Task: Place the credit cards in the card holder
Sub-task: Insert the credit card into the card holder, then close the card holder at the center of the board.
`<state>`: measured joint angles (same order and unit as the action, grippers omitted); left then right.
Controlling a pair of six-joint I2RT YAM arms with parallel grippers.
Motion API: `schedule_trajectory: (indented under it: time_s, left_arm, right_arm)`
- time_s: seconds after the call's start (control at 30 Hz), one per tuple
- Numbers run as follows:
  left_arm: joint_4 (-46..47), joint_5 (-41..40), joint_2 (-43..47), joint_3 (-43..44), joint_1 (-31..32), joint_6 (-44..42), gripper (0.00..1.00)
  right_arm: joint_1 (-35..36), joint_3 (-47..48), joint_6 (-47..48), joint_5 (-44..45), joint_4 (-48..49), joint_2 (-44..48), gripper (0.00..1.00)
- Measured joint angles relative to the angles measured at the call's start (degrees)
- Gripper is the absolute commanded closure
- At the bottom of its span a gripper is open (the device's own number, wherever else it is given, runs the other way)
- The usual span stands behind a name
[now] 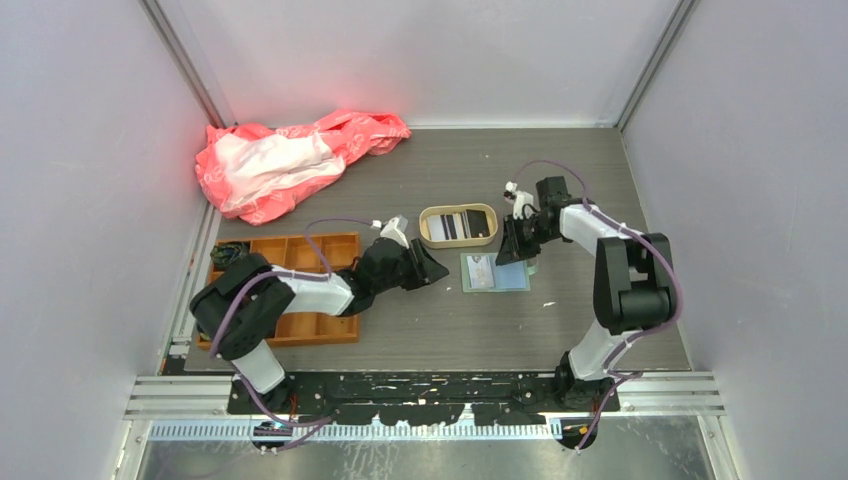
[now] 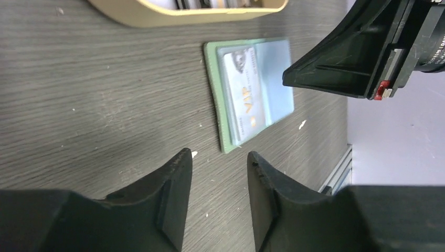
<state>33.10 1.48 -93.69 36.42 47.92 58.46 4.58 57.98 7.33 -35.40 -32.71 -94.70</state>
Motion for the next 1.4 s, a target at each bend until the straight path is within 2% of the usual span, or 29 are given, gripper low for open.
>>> schedule_trajectory:
  time_s: [0.07, 0.2, 0.4, 0.6, 0.87, 1.17, 1.2, 1.27, 1.33, 1.4]
  left_arm:
    - [-1.4, 1.4, -2.5, 1.5, -0.3, 0.7, 0.62]
    - [-4.9, 3.8, -6.7, 6.2, 0.0, 1.2, 0.62]
    - [-7.3, 5.5, -12.5, 11.3, 0.1, 1.5, 0.54]
    - [-6.6, 7.6, -15.4, 14.3, 0.1, 3.5, 0.51]
    - [-2.7, 9.4, -17.5, 14.3, -0.2, 7.2, 0.55]
    - [14.4, 12.4, -23.3, 11.0, -0.3, 13.2, 0.7]
    - [14.7, 12.7, -23.5, 11.0, -0.2, 13.3, 0.74]
    - [14.1, 12.7, -23.5, 11.1, -0.2, 13.2, 0.93]
    - [11.0, 12.5, -23.3, 11.9, -0.1, 12.8, 1.0]
    - [7.6, 12.4, -22.1, 12.9, -0.1, 12.5, 1.0]
  right_arm:
    - [0.9, 0.0, -0.8, 1.9, 0.2, -3.0, 0.93]
    - [3.3, 0.4, -1.9, 5.4, -0.1, -6.7, 0.98]
    - [5.5, 2.6, -2.8, 8.4, -0.8, -7.8, 0.98]
    - [5.4, 3.8, -2.7, 6.8, -2.1, -9.2, 0.98]
    - [5.4, 5.5, -2.4, 3.2, -4.3, -11.6, 0.98]
    - [5.5, 5.7, -1.5, 1.6, -5.5, -12.0, 0.97]
    - [5.5, 5.7, -1.4, 1.3, -5.7, -12.1, 0.96]
    - [5.5, 5.7, -1.3, 0.7, -6.1, -12.1, 0.94]
    - [5.5, 5.7, -1.0, 0.1, -6.4, -12.1, 0.92]
    - [5.6, 5.7, -0.2, -0.7, -7.1, -12.0, 0.9]
